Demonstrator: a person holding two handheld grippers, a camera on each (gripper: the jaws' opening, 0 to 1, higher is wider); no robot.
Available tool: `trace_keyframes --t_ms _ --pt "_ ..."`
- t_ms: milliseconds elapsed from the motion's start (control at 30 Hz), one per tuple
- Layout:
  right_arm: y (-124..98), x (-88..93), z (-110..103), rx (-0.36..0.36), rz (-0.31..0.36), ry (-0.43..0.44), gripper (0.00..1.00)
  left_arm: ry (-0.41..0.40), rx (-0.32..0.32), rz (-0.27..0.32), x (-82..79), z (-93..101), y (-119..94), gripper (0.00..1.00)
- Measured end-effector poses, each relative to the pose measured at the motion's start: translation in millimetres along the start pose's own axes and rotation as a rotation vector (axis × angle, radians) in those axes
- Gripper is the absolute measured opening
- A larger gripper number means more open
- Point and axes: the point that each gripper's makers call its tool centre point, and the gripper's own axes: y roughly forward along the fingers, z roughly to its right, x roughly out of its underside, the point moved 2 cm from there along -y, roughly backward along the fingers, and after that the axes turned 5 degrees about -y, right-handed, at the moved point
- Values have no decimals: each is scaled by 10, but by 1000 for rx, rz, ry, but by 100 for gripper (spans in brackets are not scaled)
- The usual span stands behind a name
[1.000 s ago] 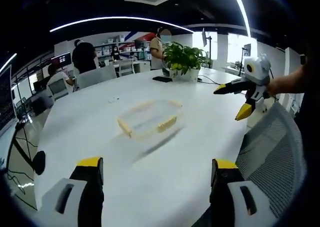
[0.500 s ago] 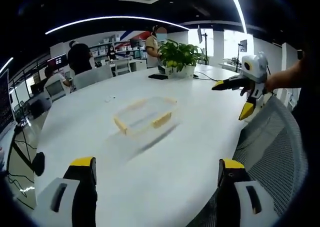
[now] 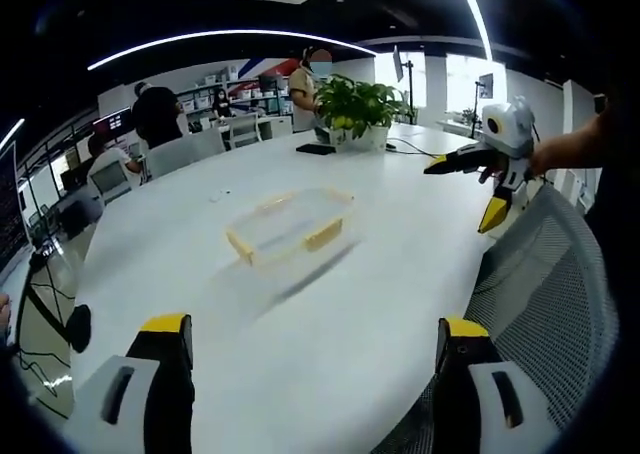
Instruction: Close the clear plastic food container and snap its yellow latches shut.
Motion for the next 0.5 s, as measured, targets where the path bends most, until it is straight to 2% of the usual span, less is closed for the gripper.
trace_keyframes --t_ms 500 --pt "-5 12 0 -2 -7 -3 99 -4 1 3 -4 9 5 99"
